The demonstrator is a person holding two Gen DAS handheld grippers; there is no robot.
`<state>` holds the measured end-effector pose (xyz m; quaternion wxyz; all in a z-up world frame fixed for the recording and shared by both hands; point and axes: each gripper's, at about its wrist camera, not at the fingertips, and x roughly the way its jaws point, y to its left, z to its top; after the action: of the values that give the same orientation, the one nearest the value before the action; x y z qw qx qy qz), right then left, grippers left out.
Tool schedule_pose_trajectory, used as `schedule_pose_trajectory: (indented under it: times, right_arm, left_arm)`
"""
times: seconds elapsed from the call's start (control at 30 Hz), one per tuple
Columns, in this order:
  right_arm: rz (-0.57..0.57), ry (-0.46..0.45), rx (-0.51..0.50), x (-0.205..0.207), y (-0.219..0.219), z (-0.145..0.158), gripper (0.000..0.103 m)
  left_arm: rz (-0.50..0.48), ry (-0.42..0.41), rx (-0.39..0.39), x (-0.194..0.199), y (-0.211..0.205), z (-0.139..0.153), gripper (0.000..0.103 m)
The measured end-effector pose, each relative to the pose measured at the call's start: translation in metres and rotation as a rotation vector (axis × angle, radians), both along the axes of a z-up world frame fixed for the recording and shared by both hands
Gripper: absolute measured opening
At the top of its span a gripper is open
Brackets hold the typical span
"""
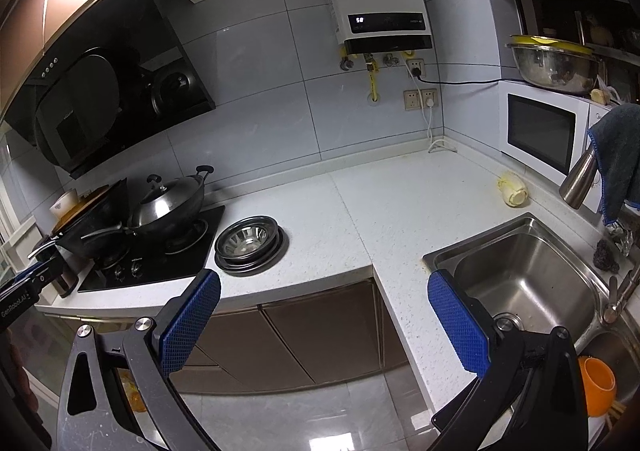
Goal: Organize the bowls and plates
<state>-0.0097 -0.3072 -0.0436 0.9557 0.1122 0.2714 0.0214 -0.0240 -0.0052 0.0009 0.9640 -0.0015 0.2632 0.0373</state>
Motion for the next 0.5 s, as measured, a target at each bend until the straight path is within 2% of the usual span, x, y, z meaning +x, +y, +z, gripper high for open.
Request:
schedule_pose_trajectory:
  times: [0.5]
  right_arm:
    - [0.000,0.016,0.008,0.0027,0.0052,-0.0028,0.102]
  left_arm:
    - [-0.001,0.010,0.010,0.0004,0.0013,-0.0002,0.048]
